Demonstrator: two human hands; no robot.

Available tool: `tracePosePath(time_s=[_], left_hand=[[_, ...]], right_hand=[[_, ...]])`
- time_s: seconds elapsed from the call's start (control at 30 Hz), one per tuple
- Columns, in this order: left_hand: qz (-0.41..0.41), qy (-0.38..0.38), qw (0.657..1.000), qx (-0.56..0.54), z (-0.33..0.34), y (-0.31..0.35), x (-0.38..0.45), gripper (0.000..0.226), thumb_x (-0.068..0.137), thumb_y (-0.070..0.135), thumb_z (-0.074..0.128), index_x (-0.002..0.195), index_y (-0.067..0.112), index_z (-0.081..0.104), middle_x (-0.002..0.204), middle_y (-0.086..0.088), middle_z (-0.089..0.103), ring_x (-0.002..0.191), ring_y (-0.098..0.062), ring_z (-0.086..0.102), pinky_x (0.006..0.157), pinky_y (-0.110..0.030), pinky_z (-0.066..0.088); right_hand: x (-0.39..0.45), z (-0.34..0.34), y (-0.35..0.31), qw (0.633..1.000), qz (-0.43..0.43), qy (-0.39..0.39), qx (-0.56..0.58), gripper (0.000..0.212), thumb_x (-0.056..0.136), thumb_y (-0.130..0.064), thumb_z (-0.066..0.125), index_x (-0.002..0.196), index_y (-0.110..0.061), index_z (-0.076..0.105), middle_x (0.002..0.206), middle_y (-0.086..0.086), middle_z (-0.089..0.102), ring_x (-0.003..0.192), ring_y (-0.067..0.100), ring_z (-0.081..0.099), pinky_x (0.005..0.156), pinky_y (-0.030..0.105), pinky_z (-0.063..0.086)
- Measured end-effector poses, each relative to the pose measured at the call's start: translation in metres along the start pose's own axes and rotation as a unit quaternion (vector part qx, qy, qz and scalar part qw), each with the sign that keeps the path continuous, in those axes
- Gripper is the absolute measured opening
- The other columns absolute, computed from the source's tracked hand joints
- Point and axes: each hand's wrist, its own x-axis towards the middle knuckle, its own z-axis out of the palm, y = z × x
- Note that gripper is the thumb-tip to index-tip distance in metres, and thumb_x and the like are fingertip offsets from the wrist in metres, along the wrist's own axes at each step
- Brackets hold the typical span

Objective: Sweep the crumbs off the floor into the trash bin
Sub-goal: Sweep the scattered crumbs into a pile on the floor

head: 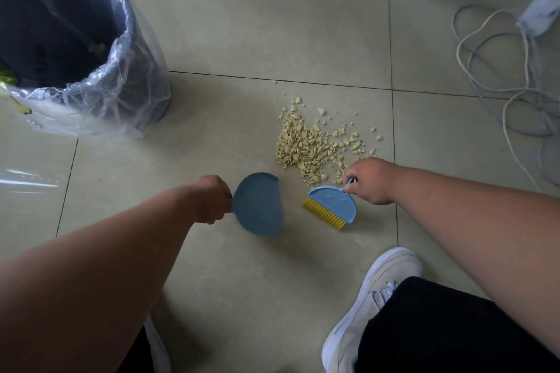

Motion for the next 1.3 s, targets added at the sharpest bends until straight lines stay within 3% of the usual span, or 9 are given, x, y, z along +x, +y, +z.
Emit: tracePosePath(time_s=[0.27, 0.43, 0.5, 0.73, 0.87, 1.03, 1.3], left_hand=[[0.021, 0.029, 0.999, -0.037, -0.002, 0.004, 0.006, 0.012, 0.096, 0.005, 0.061, 0.084, 0.006, 0.064, 0.075, -0.015, 0.055, 0.046, -0.02, 0.043, 0.032, -0.015, 0.033], [0.026, 0.037, 0.998, -0.037, -0.005, 0.003, 0.006, 0.023, 0.095, 0.016, 0.067, 0.086, -0.005, 0.071, 0.072, -0.012, 0.064, 0.052, -0.023, 0.053, 0.038, -0.017, 0.04], [0.023, 0.037, 0.998, -0.039, -0.006, 0.004, 0.005, 0.022, 0.095, 0.017, 0.067, 0.084, -0.002, 0.072, 0.072, -0.012, 0.065, 0.053, -0.023, 0.053, 0.038, -0.017, 0.04], [0.028, 0.038, 0.998, -0.036, -0.008, 0.005, -0.001, 0.021, 0.096, 0.013, 0.066, 0.077, 0.004, 0.069, 0.073, -0.014, 0.063, 0.05, -0.022, 0.05, 0.034, -0.017, 0.038], [0.034, 0.036, 0.998, -0.038, -0.01, 0.006, -0.003, 0.021, 0.096, 0.012, 0.066, 0.079, 0.002, 0.07, 0.074, -0.015, 0.062, 0.05, -0.021, 0.05, 0.032, -0.015, 0.037], [0.043, 0.043, 0.998, -0.021, -0.012, 0.006, -0.001, 0.02, 0.094, 0.016, 0.067, 0.083, 0.001, 0.074, 0.073, -0.012, 0.069, 0.052, -0.021, 0.056, 0.035, -0.015, 0.041], [0.036, 0.039, 0.999, -0.008, -0.009, 0.004, 0.002, 0.021, 0.095, 0.015, 0.066, 0.084, 0.0, 0.075, 0.074, -0.015, 0.07, 0.05, -0.02, 0.055, 0.035, -0.015, 0.04]], right_hand=[[0.009, -0.009, -0.001, 0.996, 0.046, 0.076, 0.013, 0.013, 0.097, -0.038, 0.061, 0.1, -0.03, 0.071, 0.103, 0.001, 0.07, 0.095, 0.025, 0.064, 0.084, 0.037, 0.055], [0.005, -0.011, 0.009, 0.983, 0.092, 0.137, 0.086, 0.014, 0.095, -0.035, 0.064, 0.082, -0.031, 0.06, 0.094, 0.003, 0.064, 0.091, 0.027, 0.062, 0.079, 0.033, 0.052], [0.0, -0.007, 0.015, 0.976, 0.115, 0.138, 0.122, 0.011, 0.095, -0.034, 0.065, 0.088, -0.025, 0.065, 0.095, 0.003, 0.064, 0.089, 0.027, 0.062, 0.077, 0.031, 0.049], [-0.036, -0.006, 0.052, 0.884, 0.275, 0.221, 0.307, 0.019, 0.096, -0.029, 0.065, 0.102, -0.012, 0.072, 0.099, 0.013, 0.07, 0.088, 0.033, 0.064, 0.073, 0.03, 0.045], [-0.054, -0.005, 0.069, 0.853, 0.37, 0.234, 0.283, 0.036, 0.098, -0.026, 0.064, 0.121, 0.001, 0.068, 0.127, 0.022, 0.068, 0.115, 0.043, 0.064, 0.094, 0.038, 0.05], [-0.067, 0.003, 0.07, 0.851, 0.436, 0.198, 0.215, 0.029, 0.095, -0.019, 0.066, 0.112, 0.003, 0.067, 0.122, 0.027, 0.068, 0.111, 0.042, 0.066, 0.079, 0.033, 0.046], [-0.054, 0.004, 0.043, 0.862, 0.421, 0.179, 0.219, 0.021, 0.093, -0.016, 0.063, 0.109, -0.002, 0.064, 0.12, 0.023, 0.068, 0.108, 0.041, 0.067, 0.075, 0.032, 0.044]])
